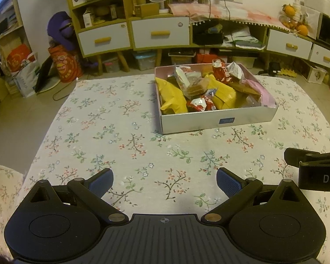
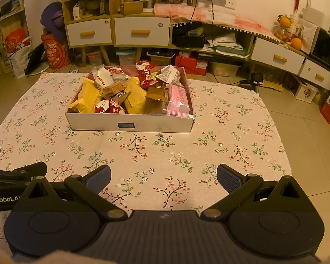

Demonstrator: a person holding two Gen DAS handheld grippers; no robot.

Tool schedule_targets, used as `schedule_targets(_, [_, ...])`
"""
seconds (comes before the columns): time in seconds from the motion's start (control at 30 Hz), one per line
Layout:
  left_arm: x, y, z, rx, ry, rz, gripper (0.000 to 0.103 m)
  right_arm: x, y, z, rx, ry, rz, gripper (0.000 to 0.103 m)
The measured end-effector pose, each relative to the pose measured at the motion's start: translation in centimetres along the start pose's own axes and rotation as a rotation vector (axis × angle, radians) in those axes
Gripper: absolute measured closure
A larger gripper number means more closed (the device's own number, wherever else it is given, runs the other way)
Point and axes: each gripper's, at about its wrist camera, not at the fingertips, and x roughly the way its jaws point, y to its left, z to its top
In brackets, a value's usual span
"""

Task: Organize snacks

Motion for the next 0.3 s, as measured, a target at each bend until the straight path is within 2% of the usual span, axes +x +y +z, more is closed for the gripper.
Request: schedule_targets(0.3, [0.0, 0.15, 0.0, -0.001, -0.002, 0.004, 0.002, 0.05, 0.4, -0.19, -0.002, -0.002, -0.003, 0.0])
